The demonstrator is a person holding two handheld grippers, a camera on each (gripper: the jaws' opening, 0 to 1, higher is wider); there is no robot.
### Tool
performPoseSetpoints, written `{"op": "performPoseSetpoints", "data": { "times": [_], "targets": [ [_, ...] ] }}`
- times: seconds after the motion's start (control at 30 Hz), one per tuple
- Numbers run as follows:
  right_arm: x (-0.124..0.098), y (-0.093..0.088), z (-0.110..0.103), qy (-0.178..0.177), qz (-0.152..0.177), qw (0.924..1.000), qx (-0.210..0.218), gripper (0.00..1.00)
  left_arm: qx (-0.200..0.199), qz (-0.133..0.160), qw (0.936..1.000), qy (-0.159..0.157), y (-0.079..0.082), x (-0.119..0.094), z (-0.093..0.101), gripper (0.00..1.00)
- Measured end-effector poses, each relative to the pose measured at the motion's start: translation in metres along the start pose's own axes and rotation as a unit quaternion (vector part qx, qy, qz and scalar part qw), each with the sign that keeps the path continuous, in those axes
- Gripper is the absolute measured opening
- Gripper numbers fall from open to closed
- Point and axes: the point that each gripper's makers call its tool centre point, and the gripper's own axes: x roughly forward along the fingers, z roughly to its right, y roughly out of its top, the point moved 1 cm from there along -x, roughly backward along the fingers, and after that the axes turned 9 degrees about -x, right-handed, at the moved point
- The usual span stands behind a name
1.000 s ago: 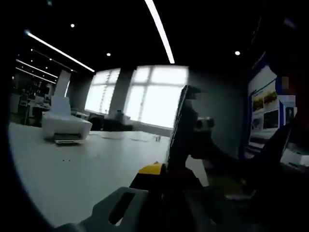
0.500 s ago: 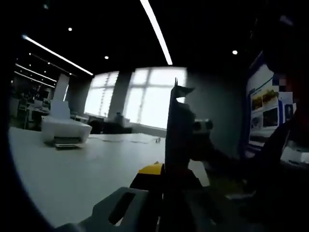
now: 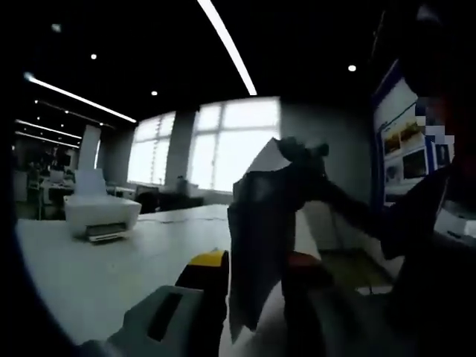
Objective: Organize the stack of printing papers by aligning and flattening the scattered papers on the table
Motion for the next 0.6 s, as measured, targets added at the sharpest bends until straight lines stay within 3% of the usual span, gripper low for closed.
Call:
{"op": "performPoseSetpoints", "data": {
  "times": [0.3, 0.6],
  "targets": [
    [-0.006, -0.014, -0.007, 0.04, -0.105, 0.9936, -0.01, 0.0, 0.016, -0.011, 0.9998, -0.004, 0.003, 0.007, 0.003, 0.32],
    [-0.002, -0.013, -0.016, 0.095, -0.209, 0.9729, -0.029, 0.0, 0.053, -0.044, 0.9975, -0.017, -0.001, 0.013, 0.009, 0.35]
  ]
}}
